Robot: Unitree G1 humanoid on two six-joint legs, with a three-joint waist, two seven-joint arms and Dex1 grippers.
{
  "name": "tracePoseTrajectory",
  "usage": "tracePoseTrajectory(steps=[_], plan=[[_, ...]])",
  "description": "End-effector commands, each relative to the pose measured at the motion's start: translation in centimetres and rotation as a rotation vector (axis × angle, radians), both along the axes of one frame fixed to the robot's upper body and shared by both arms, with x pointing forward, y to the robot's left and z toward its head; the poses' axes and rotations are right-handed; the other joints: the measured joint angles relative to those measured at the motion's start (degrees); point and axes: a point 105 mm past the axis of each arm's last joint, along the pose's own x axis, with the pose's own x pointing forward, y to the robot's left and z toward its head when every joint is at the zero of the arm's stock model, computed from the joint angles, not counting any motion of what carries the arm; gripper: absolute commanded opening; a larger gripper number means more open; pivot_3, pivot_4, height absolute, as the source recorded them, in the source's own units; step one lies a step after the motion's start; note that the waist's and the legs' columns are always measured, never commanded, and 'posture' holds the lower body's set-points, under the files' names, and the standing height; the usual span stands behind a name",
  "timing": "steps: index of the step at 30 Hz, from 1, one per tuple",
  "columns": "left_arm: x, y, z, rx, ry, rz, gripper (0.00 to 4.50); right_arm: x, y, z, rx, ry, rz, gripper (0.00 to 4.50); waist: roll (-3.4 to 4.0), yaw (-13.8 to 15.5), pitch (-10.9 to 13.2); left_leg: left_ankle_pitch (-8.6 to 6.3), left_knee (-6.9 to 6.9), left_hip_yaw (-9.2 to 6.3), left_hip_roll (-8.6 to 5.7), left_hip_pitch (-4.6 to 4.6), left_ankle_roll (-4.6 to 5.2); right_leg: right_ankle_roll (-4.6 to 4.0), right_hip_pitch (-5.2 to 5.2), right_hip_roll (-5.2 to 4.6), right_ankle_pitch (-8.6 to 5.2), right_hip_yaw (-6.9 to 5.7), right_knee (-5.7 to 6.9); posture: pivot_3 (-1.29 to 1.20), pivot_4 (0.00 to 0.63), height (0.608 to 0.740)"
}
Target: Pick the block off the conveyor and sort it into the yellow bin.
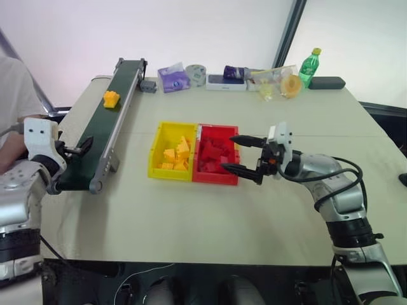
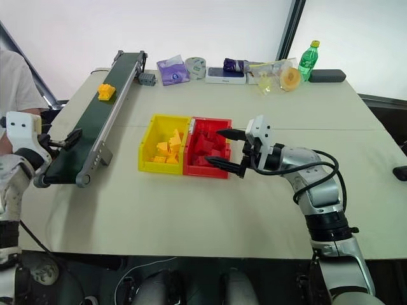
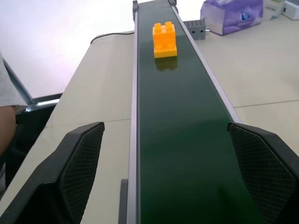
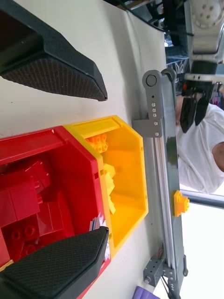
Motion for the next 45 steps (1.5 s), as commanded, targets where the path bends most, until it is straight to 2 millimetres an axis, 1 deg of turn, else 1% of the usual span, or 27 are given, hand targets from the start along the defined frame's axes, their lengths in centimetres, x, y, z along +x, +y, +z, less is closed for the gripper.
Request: tracePoseTrajectory(steps=[1,5,10,14,18,19,23,28,30,33,35,36,38,39,40,42,43,45], plan=[[1.0,-0.7,1.5,0.004,-0.03,0.013,4.45,-0.2,0.1,1.2,0.01,-0.059,0.002,4.5,-0.01,0.0,0.0,0.0,0.02,0.0,0.0,-0.01,0.0,0.0,0.0,0.0,0.0,0.0,0.0,0.0,0.15,0.74],[1.6,-1.2,2.0,-0.011,-0.035,-0.006,4.45,-0.2,-0.1,1.1,0.009,-0.065,-0.01,4.5,0.0,-0.1,0.0,0.0,0.02,0.0,0.0,-0.02,0.0,0.0,-0.01,0.03,0.0,-0.03,0.01,0.0,0.15,0.74],[1.6,-0.5,2.4,-0.023,-0.056,0.003,4.45,-0.3,-0.3,0.9,0.012,-0.065,-0.025,4.5,0.0,-0.3,0.0,0.0,0.02,0.01,0.03,-0.02,-0.01,0.0,-0.04,0.08,0.0,-0.02,0.0,0.0,0.15,0.74],[1.8,-0.4,2.0,-0.029,-0.032,0.007,4.45,-0.3,-0.3,0.9,0.015,-0.065,-0.029,4.5,0.0,-0.2,0.0,0.0,0.03,0.02,0.02,-0.02,-0.01,0.0,-0.03,0.06,0.0,-0.02,0.01,0.0,0.15,0.74],[2.9,-0.2,1.8,-0.075,0.035,0.016,4.45,-0.3,-0.2,0.9,0.016,-0.068,-0.027,4.5,-0.01,0.1,0.0,0.0,0.1,-0.02,0.02,-0.09,0.0,0.01,-0.03,0.07,0.0,-0.06,0.02,0.0,0.15,0.74],[3.1,-0.1,1.7,-0.063,0.053,0.02,4.45,-0.3,-0.2,0.9,0.016,-0.068,-0.027,4.5,-0.01,0.1,0.0,0.0,0.17,-0.03,0.02,-0.12,0.0,0.01,-0.03,0.08,0.0,-0.08,0.02,0.0,0.15,0.74],[4.0,0.6,1.9,-0.085,0.06,0.032,4.45,-0.4,-0.3,0.9,0.015,-0.069,-0.028,4.5,-0.01,-0.1,0.0,-0.01,0.24,-0.04,0.03,-0.16,0.01,0.01,-0.04,0.1,0.0,-0.1,0.04,0.0,0.15,0.74],[5.3,-0.1,1.4,-0.117,0.078,-0.011,4.45,-0.6,-0.3,0.8,0.014,-0.067,-0.03,4.5,-0.01,-0.1,0.0,-0.01,0.27,-0.03,0.04,-0.2,0.01,0.01,-0.07,0.12,0.0,-0.12,0.04,0.0,0.15,0.74],[5.7,-0.6,0.8,-0.118,0.099,-0.035,4.45,-0.7,-0.4,0.8,0.012,-0.068,-0.034,4.5,-0.01,-0.1,0.0,-0.01,0.3,-0.04,0.05,-0.25,0.01,0.01,-0.1,0.12,0.0,-0.13,0.04,0.0,0.15,0.74],[6.0,-1.4,0.1,-0.136,0.115,-0.074,4.45,-0.8,-0.6,0.8,0.011,-0.069,-0.039,4.5,-0.01,0.0,0.0,-0.01,0.38,-0.04,0.05,-0.29,0.01,0.01,-0.1,0.12,0.0,-0.16,0.06,0.0,0.15,0.74],[6.0,-1.5,-0.5,-0.135,0.144,-0.071,4.45,-0.8,-0.6,0.8,0.011,-0.069,-0.041,4.5,-0.01,-0.1,0.0,-0.01,0.42,-0.06,0.05,-0.31,0.02,0.01,-0.1,0.12,0.0,-0.17,0.08,0.0,0.15,0.74],[5.9,-1.8,-0.7,-0.138,0.154,-0.093,4.22,-0.9,-0.7,0.8,0.01,-0.069,-0.042,4.5,-0.01,-0.1,0.0,-0.01,0.42,-0.07,0.06,-0.31,0.02,0.01,-0.1,0.12,0.0,-0.18,0.09,0.0,0.15,0.74],[5.8,-1.5,-0.9,-0.136,0.165,-0.075,3.58,-0.9,-0.8,0.8,0.01,-0.07,-0.045,4.5,-0.01,0.0,0.0,-0.01,0.45,-0.08,0.06,-0.31,0.02,0.01,-0.1,0.12,0.0,-0.18,0.15,0.0,0.15,0.74],[5.7,-1.2,-0.1,-0.143,0.137,-0.066,3.05,-0.9,-0.8,0.8,0.01,-0.071,-0.046,4.5,-0.01,0.0,0.0,-0.01,0.45,-0.08,0.06,-0.31,0.02,0.01,-0.1,0.12,0.0,-0.18,0.16,0.0,0.15,0.74],[5.6,-0.9,0.7,-0.141,0.105,-0.054,2.63,-0.8,-0.8,0.8,0.01,-0.071,-0.046,4.5,-0.01,0.0,0.0,-0.01,0.47,-0.1,0.06,-0.31,0.02,0.01,-0.1,0.11,0.0,-0.18,0.17,0.0,0.15,0.74],[5.4,-0.7,1.9,-0.147,0.067,-0.051,1.52,-0.8,-0.8,0.8,0.01,-0.071,-0.047,4.5,-0.01,0.0,0.0,-0.01,0.48,-0.13,0.06,-0.32,0.02,0.01,-0.1,0.11,0.0,-0.19,0.19,0.0,0.15,0.74],[5.2,-0.7,2.3,-0.132,0.06,-0.049,1.34,-0.8,-0.8,0.7,0.01,-0.07,-0.047,4.5,-0.01,0.0,0.0,-0.01,0.49,-0.14,0.06,-0.32,0.03,0.01,-0.1,0.11,0.0,-0.19,0.19,0.0,0.15,0.74],[4.6,-1.1,3.6,-0.128,0.023,-0.074,1.37,-0.8,-0.8,0.6,0.01,-0.069,-0.047,4.5,-0.01,-0.1,0.0,-0.02,0.49,-0.15,0.06,-0.33,0.03,0.01,-0.11,0.11,0.0,-0.18,0.2,0.0,0.15,0.74]])
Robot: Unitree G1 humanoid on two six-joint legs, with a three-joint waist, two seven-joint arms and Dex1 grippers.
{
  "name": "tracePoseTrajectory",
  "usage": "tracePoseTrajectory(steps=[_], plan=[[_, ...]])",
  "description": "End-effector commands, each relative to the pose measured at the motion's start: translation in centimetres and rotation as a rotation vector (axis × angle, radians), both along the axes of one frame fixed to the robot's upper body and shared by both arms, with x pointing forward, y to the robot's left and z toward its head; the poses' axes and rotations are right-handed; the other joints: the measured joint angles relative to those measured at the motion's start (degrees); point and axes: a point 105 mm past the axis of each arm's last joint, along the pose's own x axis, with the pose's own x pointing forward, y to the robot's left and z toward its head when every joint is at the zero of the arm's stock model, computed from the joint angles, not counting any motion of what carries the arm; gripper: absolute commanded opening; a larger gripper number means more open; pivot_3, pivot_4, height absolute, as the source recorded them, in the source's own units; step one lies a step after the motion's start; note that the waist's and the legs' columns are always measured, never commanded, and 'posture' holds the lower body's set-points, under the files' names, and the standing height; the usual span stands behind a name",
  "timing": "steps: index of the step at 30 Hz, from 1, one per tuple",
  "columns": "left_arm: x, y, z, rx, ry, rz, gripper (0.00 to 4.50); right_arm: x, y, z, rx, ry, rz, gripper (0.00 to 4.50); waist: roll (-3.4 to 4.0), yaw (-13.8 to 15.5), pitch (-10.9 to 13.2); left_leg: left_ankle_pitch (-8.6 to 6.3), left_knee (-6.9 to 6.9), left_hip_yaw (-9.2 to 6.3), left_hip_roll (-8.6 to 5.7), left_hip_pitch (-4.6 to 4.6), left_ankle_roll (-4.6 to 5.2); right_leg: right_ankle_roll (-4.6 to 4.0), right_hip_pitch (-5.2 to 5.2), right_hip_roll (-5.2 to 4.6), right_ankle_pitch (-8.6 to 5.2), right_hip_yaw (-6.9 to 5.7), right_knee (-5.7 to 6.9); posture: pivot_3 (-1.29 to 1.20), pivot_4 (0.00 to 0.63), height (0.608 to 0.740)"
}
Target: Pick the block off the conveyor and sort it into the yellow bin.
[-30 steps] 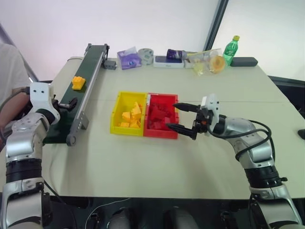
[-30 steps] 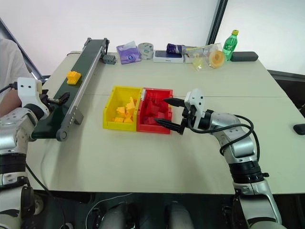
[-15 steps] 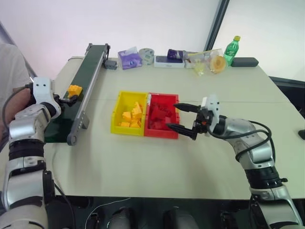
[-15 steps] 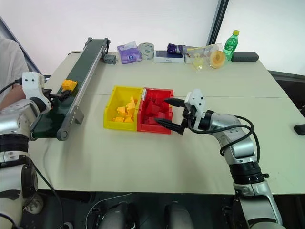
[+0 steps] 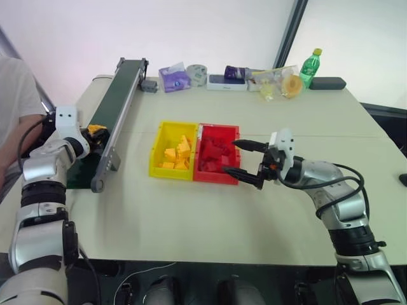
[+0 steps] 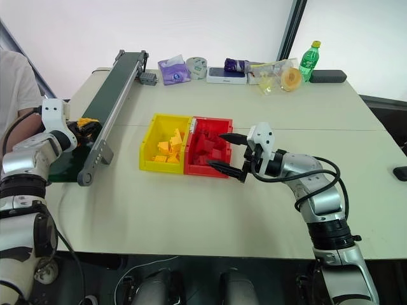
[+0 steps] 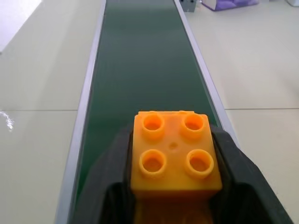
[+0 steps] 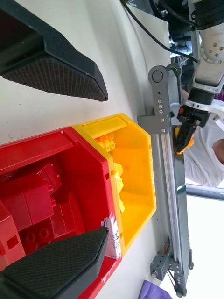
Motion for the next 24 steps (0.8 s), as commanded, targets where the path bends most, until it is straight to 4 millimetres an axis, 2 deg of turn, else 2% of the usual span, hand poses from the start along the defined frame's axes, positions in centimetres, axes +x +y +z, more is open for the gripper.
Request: tracePoseTrajectory(steps=[1,3,6,9,12,17,24], plan=[[-1.3,0.0,4.4,0.004,-0.131,-0.033,1.37,-0.3,-0.3,1.6,0.007,-0.074,-0.003,4.5,0.0,-0.1,0.0,0.0,0.0,-0.01,0.01,0.0,0.0,0.0,0.0,0.0,0.0,0.0,0.01,0.0,0.15,0.74],[-2.2,-1.5,5.5,0.011,-0.184,-0.123,1.37,-0.3,-0.3,1.6,0.009,-0.074,-0.002,4.5,0.0,-0.1,0.0,0.0,0.0,-0.01,0.01,0.0,0.0,0.0,-0.02,0.0,0.0,0.01,0.02,0.0,0.15,0.74],[-4.4,-5.4,6.3,0.02,-0.234,-0.351,1.37,-0.3,-0.2,1.5,0.012,-0.073,0.0,4.5,0.0,-0.2,0.0,0.0,0.0,-0.01,0.02,0.0,0.0,0.0,-0.03,-0.01,0.0,0.02,0.07,0.0,0.15,0.74],[-6.2,-7.9,5.4,0.005,-0.202,-0.511,1.37,-0.2,-0.2,1.6,0.017,-0.073,0.0,4.5,0.0,0.0,0.0,0.0,0.01,-0.01,0.02,0.01,0.0,0.0,-0.03,-0.03,0.0,0.03,0.1,0.0,0.15,0.74],[-6.7,-9.6,5.2,-0.01,-0.204,-0.58,1.37,-0.1,-0.1,1.6,0.022,-0.075,0.001,4.5,0.0,0.1,0.0,0.0,0.04,-0.05,0.01,0.01,0.0,0.0,-0.02,-0.03,0.0,0.03,0.14,0.0,0.15,0.74],[-4.7,-14.5,3.3,0.079,-0.178,-0.662,1.37,-0.2,-0.1,1.7,0.031,-0.084,0.0,4.5,0.0,0.6,0.0,0.0,0.1,-0.14,-0.06,0.0,0.01,0.0,0.06,-0.05,0.0,0.05,0.16,0.0,0.15,0.74],[-1.8,-17.2,3.2,-0.011,-0.184,-0.647,1.37,-0.6,-0.6,1.6,0.036,-0.086,-0.03,4.5,0.0,-0.1,0.0,-0.02,0.1,-0.14,-0.02,0.02,0.03,-0.01,0.03,0.06,-0.01,0.07,0.15,0.0,0.15,0.74]])
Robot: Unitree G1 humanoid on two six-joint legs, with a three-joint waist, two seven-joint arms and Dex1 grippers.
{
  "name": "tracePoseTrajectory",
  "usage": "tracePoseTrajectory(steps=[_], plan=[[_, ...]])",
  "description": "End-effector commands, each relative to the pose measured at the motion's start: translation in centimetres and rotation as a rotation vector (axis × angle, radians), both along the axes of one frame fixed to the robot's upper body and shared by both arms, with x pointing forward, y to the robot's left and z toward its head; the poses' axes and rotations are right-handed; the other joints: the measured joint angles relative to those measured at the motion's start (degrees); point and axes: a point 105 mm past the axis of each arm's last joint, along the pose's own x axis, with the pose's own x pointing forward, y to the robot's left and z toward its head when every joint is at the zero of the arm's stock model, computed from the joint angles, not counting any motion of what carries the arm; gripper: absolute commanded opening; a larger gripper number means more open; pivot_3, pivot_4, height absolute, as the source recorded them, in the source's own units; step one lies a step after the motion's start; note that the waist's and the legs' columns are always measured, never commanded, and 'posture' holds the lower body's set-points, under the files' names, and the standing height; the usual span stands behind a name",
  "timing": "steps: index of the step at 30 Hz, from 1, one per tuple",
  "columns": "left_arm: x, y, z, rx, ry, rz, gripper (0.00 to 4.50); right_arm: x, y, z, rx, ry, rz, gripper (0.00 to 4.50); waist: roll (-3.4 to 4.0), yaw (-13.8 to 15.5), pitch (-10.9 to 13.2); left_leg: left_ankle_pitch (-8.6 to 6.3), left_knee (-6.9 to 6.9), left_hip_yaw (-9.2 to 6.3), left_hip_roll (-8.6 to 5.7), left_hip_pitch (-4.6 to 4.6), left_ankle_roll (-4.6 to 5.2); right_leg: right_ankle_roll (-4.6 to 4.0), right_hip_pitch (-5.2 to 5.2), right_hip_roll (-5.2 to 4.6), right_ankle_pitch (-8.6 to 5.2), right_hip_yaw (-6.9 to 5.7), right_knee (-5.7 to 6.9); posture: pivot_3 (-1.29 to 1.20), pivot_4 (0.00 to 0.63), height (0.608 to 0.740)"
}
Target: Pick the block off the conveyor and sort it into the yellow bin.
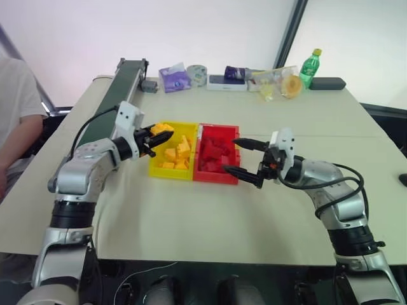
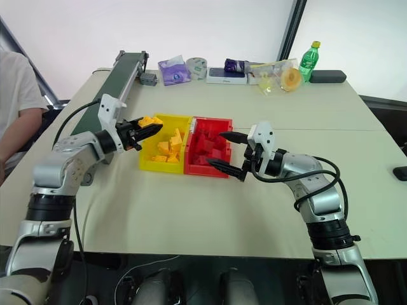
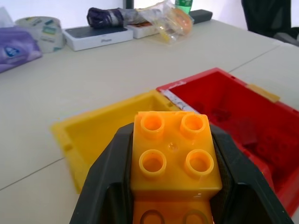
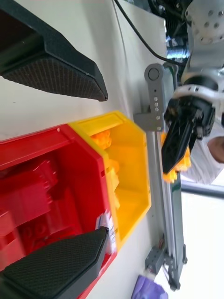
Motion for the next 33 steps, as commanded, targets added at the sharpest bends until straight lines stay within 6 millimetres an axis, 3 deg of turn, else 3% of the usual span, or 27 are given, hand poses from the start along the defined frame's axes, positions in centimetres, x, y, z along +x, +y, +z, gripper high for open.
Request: tracePoseTrajectory(steps=[1,4,6,10,11,14,21,28,33], plan=[[1.0,-0.7,1.2,-0.017,-0.049,0.016,1.37,-0.8,-0.2,1.5,0.018,-0.07,-0.007,4.5,0.0,0.0,0.0,0.0,0.0,0.0,0.0,0.0,0.0,0.0,0.0,0.0,0.0,0.0,0.0,0.0,0.15,0.74],[1.6,-1.1,0.8,-0.028,-0.027,0.024,1.37,-0.9,-0.3,1.5,0.02,-0.073,-0.019,4.5,0.0,0.0,0.0,0.0,0.0,0.02,0.0,0.0,0.0,0.01,0.0,0.0,-0.01,0.01,-0.02,0.0,0.15,0.74],[1.5,-1.6,0.8,-0.083,0.008,-0.008,2.39,-0.9,-0.4,1.5,0.021,-0.074,-0.025,4.5,0.0,0.0,0.0,0.0,0.0,0.01,0.0,0.0,0.0,0.01,0.0,0.0,-0.01,0.01,-0.02,0.0,0.15,0.74],[2.0,-0.3,0.6,0.004,-0.075,0.087,4.26,-1.2,-0.6,1.2,0.02,-0.068,-0.032,4.5,0.0,0.1,0.0,0.0,0.01,0.01,0.0,-0.01,0.0,0.02,0.0,-0.01,-0.01,0.01,-0.02,0.0,0.15,0.74],[1.7,-0.2,0.5,-0.004,-0.079,0.082,4.42,-1.3,-0.6,0.9,0.019,-0.06,-0.033,4.5,0.0,0.1,0.0,0.0,0.01,0.0,-0.01,-0.01,0.0,0.02,0.0,-0.01,-0.01,0.01,-0.02,0.0,0.15,0.74],[0.7,0.7,0.5,-0.017,-0.114,0.095,4.42,-1.4,-0.5,0.3,0.007,-0.059,-0.029,4.5,0.0,0.1,0.0,0.0,0.01,0.01,-0.01,-0.01,0.0,0.02,0.0,-0.03,-0.01,0.02,-0.02,0.0,0.15,0.74],[-1.8,5.4,1.8,-0.134,-0.143,0.206,4.42,-0.7,-1.1,0.6,0.023,-0.095,-0.074,4.5,0.0,-0.1,0.0,0.0,0.0,-0.03,0.03,0.0,0.0,0.02,0.0,-0.02,-0.01,0.06,-0.01,0.0,0.15,0.74],[-3.8,8.8,1.6,-0.084,-0.161,0.31,4.42,-0.3,-2.5,1.2,-0.006,-0.095,-0.099,4.5,0.0,0.2,0.0,-0.01,0.01,-0.05,-0.03,0.0,0.01,0.02,0.04,-0.09,-0.01,0.05,-0.01,0.0,0.15,0.74],[-5.2,10.5,2.9,-0.068,-0.184,0.318,4.42,-0.2,-3.1,2.0,-0.041,-0.089,-0.077,4.5,0.0,0.0,0.0,-0.01,-0.02,-0.07,-0.01,0.0,0.01,0.01,0.04,-0.06,-0.01,0.04,-0.02,0.0,0.15,0.74]])
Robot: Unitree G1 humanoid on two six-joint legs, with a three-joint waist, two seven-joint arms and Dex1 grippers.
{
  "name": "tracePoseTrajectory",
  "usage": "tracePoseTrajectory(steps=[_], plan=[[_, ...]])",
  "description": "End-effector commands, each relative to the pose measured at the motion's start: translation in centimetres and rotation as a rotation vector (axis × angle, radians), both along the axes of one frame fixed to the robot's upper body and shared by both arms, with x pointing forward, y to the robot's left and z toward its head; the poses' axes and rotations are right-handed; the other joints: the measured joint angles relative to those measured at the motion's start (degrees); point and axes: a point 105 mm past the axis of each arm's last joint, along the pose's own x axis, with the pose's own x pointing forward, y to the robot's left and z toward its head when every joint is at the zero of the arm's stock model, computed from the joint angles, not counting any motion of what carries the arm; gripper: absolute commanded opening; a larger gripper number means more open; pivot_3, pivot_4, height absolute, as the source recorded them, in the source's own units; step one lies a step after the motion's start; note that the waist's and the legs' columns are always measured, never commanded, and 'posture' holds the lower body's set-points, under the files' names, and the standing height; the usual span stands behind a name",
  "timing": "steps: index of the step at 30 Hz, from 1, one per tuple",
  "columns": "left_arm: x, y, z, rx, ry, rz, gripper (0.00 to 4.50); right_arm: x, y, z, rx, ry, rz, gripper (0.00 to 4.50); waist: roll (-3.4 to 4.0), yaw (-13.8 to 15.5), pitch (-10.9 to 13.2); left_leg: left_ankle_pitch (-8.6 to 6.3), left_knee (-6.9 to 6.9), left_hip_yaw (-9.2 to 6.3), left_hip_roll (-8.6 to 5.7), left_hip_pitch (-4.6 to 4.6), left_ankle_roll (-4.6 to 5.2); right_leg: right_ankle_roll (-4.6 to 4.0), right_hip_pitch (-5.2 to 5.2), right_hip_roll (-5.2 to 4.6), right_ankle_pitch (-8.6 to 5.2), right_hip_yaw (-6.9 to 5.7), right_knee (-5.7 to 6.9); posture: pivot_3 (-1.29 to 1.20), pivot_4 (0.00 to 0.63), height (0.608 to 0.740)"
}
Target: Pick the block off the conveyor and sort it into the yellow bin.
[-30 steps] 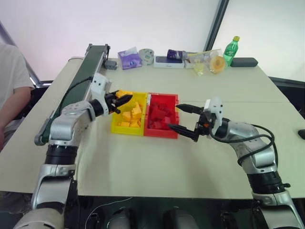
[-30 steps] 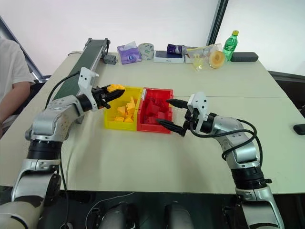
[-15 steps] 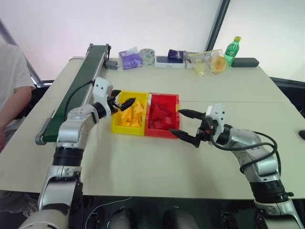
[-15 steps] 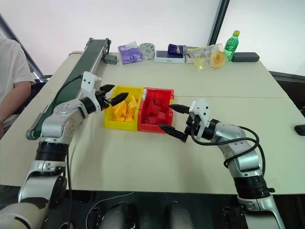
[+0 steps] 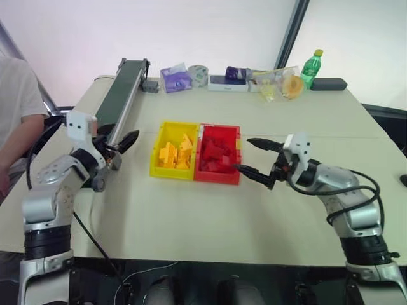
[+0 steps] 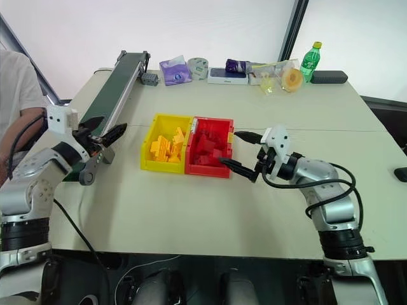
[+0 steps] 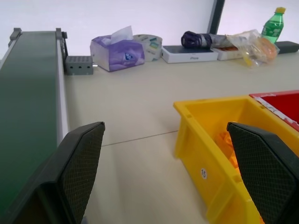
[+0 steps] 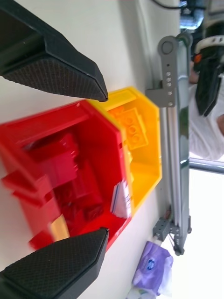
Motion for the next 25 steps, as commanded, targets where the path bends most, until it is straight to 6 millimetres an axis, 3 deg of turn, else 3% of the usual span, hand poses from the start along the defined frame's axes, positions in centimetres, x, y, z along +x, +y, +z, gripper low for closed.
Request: tracePoseTrajectory(steps=[1,7,20,25], plan=[[-1.6,0.8,3.0,0.025,-0.091,-0.004,4.42,-0.3,-0.3,1.8,0.014,-0.043,0.019,4.5,0.0,0.0,0.0,0.0,-0.01,0.0,0.01,0.0,0.0,0.0,0.0,0.0,0.0,0.0,-0.01,0.0,0.15,0.74],[-3.2,1.8,2.7,0.069,-0.08,0.009,4.42,-0.2,-1.1,1.5,0.001,-0.029,0.002,4.5,0.01,0.0,0.0,0.0,-0.05,0.01,0.01,0.01,0.0,0.0,0.0,-0.01,0.0,0.01,-0.03,0.0,0.15,0.74],[-2.8,0.4,3.1,0.07,-0.065,-0.038,4.42,-0.5,-1.2,2.0,-0.036,-0.017,0.028,4.5,0.0,0.0,0.0,-0.01,-0.04,0.0,0.0,0.0,0.0,0.0,0.0,-0.02,0.0,0.0,-0.03,0.0,0.15,0.74],[-2.6,0.9,3.2,0.08,-0.072,-0.031,4.42,-0.2,-1.6,2.3,-0.028,-0.022,0.006,4.5,0.0,0.0,0.0,-0.01,-0.04,0.01,-0.01,0.0,0.0,0.0,0.0,-0.03,0.0,0.0,-0.03,0.0,0.15,0.74]])
